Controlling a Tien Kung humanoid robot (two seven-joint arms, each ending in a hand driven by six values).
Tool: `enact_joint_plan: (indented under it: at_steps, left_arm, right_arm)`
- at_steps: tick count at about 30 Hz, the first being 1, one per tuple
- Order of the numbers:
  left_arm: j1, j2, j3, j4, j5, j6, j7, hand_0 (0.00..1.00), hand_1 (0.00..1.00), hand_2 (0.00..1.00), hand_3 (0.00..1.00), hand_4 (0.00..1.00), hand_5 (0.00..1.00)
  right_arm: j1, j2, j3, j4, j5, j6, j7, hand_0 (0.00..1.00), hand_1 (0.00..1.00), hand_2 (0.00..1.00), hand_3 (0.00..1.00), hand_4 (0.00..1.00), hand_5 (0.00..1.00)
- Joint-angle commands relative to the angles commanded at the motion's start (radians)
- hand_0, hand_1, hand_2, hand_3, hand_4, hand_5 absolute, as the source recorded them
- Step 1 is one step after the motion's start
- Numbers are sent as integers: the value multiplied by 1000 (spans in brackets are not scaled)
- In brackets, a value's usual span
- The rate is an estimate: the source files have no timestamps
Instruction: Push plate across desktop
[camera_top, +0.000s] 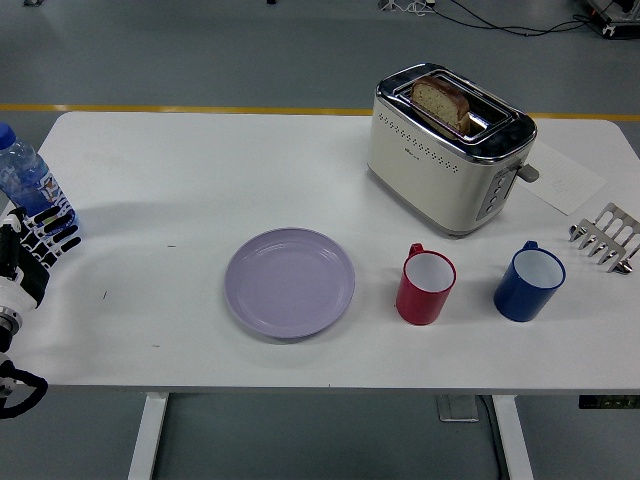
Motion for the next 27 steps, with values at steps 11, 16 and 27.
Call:
enact_joint_plan:
  at_steps: [11,16,27]
  left_arm:
    - [-3,2,-9,-1,0,-3,-1,662,668,660,610,484,998]
    - [-4,2,-9,-1,0,-4,-3,662,668,660,610,484,998]
    - [-5,6,-17,-7,3,-6,-5,662,669,660,610,484,998]
  right_arm:
    - [6,-1,3,0,-4,0,1,706,708,712,624,519,229]
    - [6,-1,6,0,-7,0,2,706,708,712,624,519,229]
    - [14,-5,4,0,-1,-2,10,706,706,712,623,519,228]
